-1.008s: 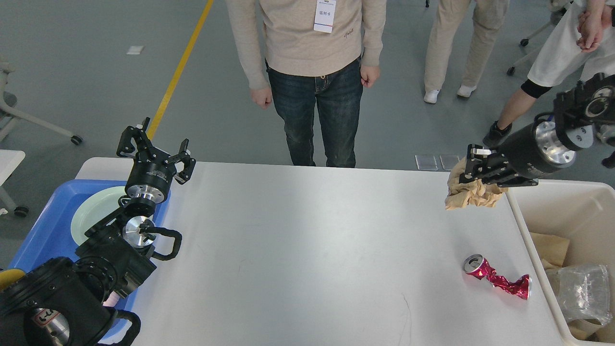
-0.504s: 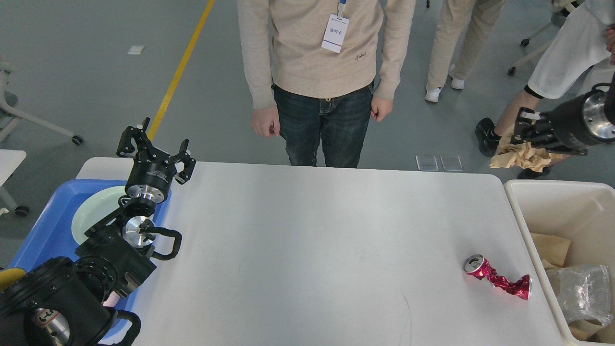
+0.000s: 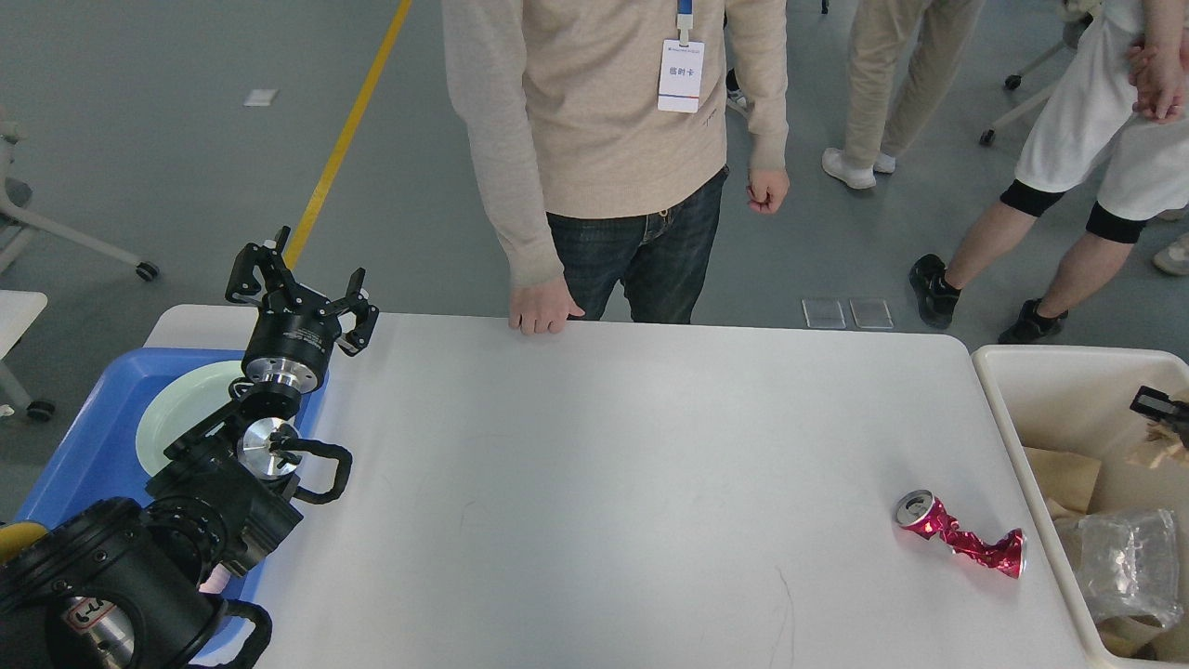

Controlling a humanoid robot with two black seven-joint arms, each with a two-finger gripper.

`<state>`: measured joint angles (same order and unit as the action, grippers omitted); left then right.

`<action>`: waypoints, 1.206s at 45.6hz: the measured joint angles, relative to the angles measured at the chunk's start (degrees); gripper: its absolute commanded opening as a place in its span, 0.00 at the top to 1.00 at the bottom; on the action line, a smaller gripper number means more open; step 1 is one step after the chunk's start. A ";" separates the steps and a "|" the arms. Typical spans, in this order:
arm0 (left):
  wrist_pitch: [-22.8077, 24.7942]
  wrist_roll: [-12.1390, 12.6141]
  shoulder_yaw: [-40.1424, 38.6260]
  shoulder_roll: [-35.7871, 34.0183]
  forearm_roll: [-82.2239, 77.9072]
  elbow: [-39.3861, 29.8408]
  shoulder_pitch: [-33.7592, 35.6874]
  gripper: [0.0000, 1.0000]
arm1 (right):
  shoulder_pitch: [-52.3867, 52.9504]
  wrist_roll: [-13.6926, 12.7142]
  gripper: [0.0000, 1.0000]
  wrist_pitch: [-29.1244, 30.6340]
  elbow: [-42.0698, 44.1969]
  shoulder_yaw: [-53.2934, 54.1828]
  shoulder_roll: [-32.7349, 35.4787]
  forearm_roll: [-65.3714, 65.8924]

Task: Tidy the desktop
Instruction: 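Lift the beige wrapper and drop it into the white bin, then lower the right gripper to the pink can and grasp it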

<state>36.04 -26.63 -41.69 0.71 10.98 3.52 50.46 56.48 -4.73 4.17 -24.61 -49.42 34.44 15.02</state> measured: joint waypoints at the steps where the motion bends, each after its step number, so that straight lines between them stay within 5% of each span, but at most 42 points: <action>1: 0.00 0.00 0.00 0.00 0.00 0.00 0.00 0.04 | -1.10 0.00 0.00 -0.04 1.05 0.00 -0.54 0.00; 28: 0.00 0.00 -0.03 0.00 0.00 0.00 0.00 0.04 | -1.10 0.02 0.00 1.26 1.34 -0.87 -5.31 0.02; 43: 0.08 0.00 0.00 -0.01 0.00 0.00 0.00 0.04 | 19.35 0.08 0.00 3.51 -18.83 -4.79 -5.52 0.02; 55: 0.08 0.00 -0.04 -0.01 0.00 0.00 0.00 0.04 | 39.43 0.08 0.00 17.34 -30.22 -10.90 -6.75 0.02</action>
<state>36.12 -26.63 -41.73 0.70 10.98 3.51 50.46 95.91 -4.66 21.52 -54.83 -60.32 27.68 15.03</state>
